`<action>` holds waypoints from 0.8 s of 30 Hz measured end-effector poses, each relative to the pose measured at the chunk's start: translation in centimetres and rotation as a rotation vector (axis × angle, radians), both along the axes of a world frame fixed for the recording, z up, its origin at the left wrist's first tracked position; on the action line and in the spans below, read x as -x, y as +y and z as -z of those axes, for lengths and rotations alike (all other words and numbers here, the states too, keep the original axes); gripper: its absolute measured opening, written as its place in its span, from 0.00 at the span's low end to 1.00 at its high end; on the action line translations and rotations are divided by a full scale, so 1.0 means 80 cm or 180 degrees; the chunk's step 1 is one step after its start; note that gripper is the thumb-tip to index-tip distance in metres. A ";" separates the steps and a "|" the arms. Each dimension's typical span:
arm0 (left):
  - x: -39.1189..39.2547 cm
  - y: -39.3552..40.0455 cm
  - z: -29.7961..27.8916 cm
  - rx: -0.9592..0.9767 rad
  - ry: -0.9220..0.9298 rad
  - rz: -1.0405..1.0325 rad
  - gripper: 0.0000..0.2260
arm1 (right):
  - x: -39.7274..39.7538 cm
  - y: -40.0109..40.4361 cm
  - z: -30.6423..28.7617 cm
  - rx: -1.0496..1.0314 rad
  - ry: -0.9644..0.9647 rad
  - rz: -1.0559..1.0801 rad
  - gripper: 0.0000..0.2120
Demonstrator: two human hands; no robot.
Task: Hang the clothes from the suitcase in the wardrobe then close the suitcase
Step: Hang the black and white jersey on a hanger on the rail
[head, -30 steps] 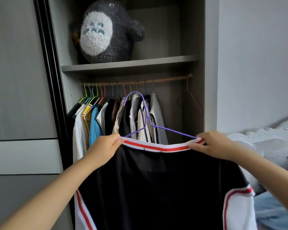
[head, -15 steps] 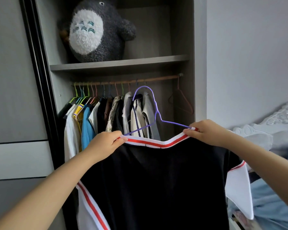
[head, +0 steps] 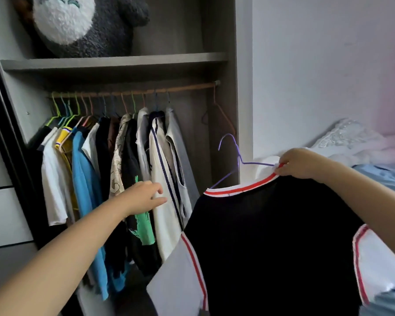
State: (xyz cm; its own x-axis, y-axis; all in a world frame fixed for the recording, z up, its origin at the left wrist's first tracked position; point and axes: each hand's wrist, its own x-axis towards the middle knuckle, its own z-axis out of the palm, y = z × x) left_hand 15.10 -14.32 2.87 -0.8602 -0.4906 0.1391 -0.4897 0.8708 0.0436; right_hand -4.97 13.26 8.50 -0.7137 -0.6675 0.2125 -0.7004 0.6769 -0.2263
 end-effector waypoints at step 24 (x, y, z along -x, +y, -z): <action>0.161 -0.154 -0.079 0.1117 0.1247 -0.1585 0.20 | 0.137 -0.365 -0.108 0.2249 -0.0433 -0.0165 0.15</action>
State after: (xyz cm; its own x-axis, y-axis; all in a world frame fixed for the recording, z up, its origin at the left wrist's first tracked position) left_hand 2.19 -26.60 9.23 -0.4009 -0.6811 0.6127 -0.8376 0.5434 0.0560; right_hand -15.95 -15.94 17.11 -0.7356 -0.4372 0.5175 -0.6623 0.3033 -0.6852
